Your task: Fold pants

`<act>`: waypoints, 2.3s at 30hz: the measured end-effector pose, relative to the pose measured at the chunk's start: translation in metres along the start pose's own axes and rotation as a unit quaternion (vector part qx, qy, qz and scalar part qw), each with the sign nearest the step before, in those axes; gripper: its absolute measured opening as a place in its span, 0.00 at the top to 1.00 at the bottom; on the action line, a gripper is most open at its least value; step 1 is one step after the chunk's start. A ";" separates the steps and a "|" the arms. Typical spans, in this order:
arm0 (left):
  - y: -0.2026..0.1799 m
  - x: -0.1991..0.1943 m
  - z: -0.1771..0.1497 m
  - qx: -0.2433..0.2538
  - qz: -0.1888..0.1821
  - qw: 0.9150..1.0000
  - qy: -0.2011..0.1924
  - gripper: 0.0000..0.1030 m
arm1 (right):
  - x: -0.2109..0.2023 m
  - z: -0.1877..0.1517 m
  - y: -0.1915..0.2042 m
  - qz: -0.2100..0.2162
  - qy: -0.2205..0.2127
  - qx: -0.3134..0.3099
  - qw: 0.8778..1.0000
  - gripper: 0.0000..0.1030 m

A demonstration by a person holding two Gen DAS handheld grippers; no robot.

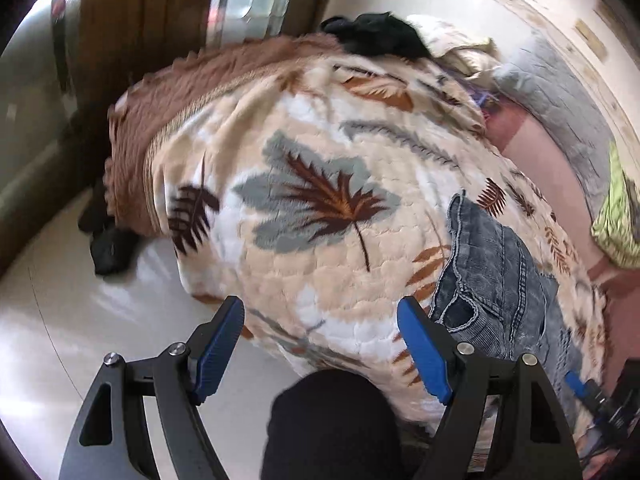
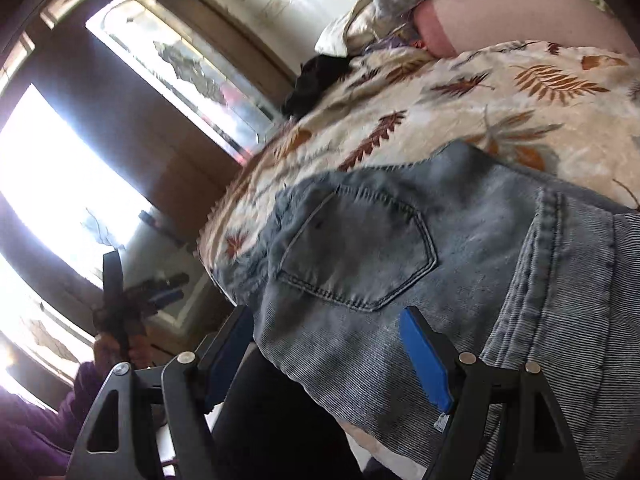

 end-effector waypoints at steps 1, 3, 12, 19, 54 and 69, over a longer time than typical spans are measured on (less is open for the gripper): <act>0.002 0.002 -0.001 -0.010 -0.005 1.000 0.007 0.23 | 0.001 0.000 -0.001 -0.002 0.000 0.001 1.000 0.24; 0.003 0.006 -0.003 -0.034 -0.016 0.999 0.018 0.23 | -0.001 0.002 -0.008 -0.006 -0.005 0.014 1.000 0.24; -0.055 0.022 -0.027 -0.048 -0.113 0.990 0.062 0.23 | -0.023 0.016 -0.039 -0.005 -0.050 0.086 0.995 0.24; -0.086 0.069 -0.037 -0.051 -0.102 0.988 0.100 0.23 | -0.028 0.018 -0.036 -0.002 -0.056 0.081 0.995 0.24; -0.285 0.010 -0.032 0.280 -0.096 0.954 -0.054 0.81 | -0.088 0.017 -0.127 -0.028 -0.135 0.236 0.962 0.24; -0.486 0.042 -0.189 0.455 -0.208 0.863 0.062 0.81 | -0.178 -0.012 -0.208 -0.042 -0.261 0.359 0.895 0.24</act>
Point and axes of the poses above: each gripper's, at about its wrist camera, not at the fingertips, and x roughly the way its jaws point, y to its left, z to its top, the point moved 1 cm from there along x, roughly the way its jaws point, and after that the axes turned 8 degrees about -z, right-handed, at the moved point
